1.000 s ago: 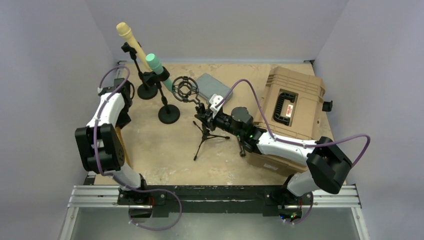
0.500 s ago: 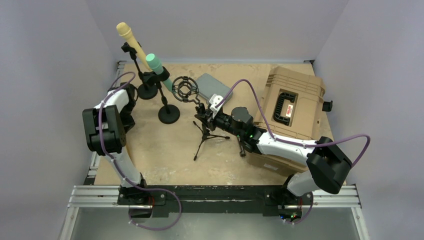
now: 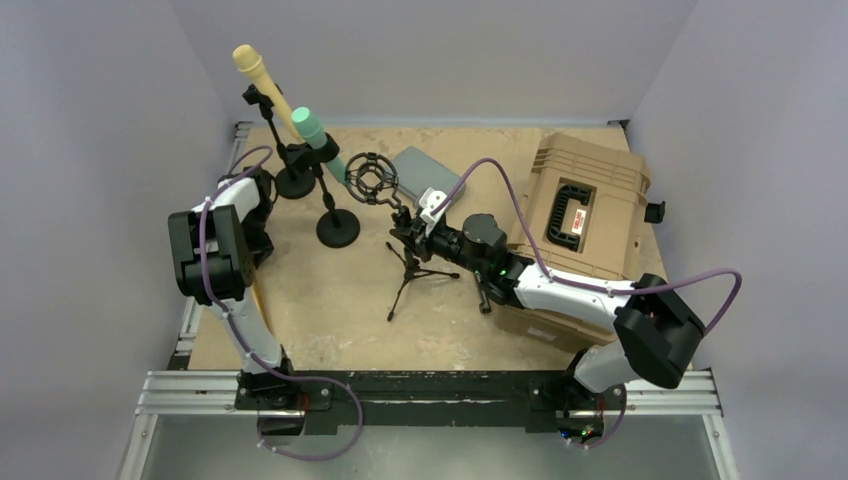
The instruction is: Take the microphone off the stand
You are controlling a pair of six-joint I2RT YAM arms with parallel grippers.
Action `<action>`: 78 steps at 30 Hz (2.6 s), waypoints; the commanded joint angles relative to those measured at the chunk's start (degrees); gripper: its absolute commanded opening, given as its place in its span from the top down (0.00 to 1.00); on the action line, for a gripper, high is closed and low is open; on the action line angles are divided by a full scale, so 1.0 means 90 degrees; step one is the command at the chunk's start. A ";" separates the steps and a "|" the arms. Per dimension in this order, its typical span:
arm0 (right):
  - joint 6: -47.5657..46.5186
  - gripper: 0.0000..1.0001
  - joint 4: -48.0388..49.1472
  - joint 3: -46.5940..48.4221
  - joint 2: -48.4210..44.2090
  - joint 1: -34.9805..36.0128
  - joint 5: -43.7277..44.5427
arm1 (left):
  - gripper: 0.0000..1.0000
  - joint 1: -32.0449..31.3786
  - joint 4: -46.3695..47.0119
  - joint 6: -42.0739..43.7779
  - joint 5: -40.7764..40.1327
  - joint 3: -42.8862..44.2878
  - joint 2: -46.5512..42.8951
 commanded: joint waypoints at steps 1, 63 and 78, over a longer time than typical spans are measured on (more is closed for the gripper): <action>-0.0393 1.00 -0.1027 -0.0243 0.0135 -0.0007 -0.0039 | 0.78 0.0052 0.0014 -0.0101 0.0078 0.0235 -0.0125; 0.2256 0.77 -0.2153 0.0782 0.0687 0.1180 0.2737 | 0.04 -0.2299 0.3003 -0.0213 0.6732 -0.2323 -0.7743; 0.2428 0.31 -0.2799 0.0009 -0.1063 0.1158 0.2028 | 0.11 -0.2703 0.3298 -0.0312 0.7625 -0.2155 -0.7784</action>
